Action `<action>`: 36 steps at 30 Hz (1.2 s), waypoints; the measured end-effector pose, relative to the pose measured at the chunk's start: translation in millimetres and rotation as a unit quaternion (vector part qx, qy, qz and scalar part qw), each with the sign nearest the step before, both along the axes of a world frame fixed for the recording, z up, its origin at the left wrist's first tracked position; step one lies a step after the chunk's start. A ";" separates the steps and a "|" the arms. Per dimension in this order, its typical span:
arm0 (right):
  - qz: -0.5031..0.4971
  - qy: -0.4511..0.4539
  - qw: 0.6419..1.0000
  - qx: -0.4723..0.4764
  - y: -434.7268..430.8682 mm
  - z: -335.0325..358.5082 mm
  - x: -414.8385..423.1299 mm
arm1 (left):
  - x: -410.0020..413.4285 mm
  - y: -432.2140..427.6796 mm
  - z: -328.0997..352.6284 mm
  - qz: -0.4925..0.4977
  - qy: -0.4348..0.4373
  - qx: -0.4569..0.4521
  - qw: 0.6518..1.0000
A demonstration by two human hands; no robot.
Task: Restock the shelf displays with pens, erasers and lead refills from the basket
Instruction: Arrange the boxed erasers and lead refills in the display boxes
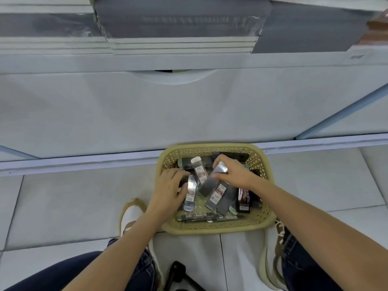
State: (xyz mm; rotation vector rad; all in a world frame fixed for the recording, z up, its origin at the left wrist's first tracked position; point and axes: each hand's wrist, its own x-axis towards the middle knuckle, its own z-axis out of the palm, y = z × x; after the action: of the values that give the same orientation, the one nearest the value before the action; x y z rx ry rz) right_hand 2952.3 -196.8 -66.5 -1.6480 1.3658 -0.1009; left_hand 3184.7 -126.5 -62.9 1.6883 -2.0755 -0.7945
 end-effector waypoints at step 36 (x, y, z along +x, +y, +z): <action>-0.119 -0.243 0.956 0.116 -4.9 34.8 10.5 | -35.0 -7.1 4.5 0.232 0.441 0.286 0.819</action>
State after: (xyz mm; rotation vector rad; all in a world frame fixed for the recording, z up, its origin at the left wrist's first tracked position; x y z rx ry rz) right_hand 2962.8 -201.8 -31.6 -1.1574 1.1356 -0.4417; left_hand 3149.7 -133.6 -58.4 1.5056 -0.7839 -1.7039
